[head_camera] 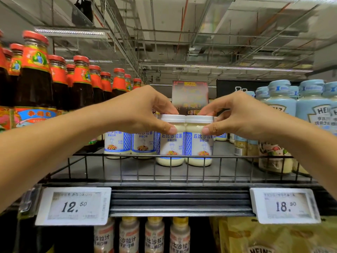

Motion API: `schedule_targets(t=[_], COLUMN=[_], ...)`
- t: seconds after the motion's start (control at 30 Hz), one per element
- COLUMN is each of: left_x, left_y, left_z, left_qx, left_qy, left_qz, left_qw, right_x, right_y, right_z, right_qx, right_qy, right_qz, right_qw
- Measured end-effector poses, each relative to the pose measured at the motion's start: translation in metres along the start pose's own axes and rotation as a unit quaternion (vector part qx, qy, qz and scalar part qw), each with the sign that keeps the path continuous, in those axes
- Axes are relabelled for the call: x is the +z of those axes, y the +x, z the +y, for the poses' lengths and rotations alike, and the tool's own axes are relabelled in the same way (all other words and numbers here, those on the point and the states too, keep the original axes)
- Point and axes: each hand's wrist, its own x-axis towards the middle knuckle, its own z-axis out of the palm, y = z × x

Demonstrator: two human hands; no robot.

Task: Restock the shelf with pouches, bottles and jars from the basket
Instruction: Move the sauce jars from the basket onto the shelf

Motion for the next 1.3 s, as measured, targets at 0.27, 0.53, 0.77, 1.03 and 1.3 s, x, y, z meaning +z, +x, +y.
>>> schedule_targets(t=[0.27, 0.53, 0.77, 1.03, 1.3], left_x=[0.001, 0.009, 0.007, 0.011, 0.034], left_y=[0.025, 0.032, 0.027, 0.016, 0.004], left_z=[-0.011, -0.018, -0.014, 0.026, 0.071], left_qx=[-0.003, -0.011, -0.021, 0.008, 0.068], left_qy=[0.049, 0.044, 0.06, 0.111, -0.089], left_qz=[-0.05, -0.04, -0.049, 0.033, 0.101], left_qw=[0.998, 0.998, 0.997, 0.993, 0.989], right_x=[0.005, 0.006, 0.004, 0.001, -0.002], right_y=[0.033, 0.039, 0.036, 0.018, -0.029], right_z=[0.003, 0.01, 0.013, 0.009, -0.001], right_qx=[0.027, 0.013, 0.011, -0.01, -0.044], right_qy=[-0.118, -0.137, -0.13, -0.111, 0.002], right_qz=[-0.028, -0.023, -0.025, 0.034, 0.102], right_qw=[0.992, 0.99, 0.991, 0.993, 0.994])
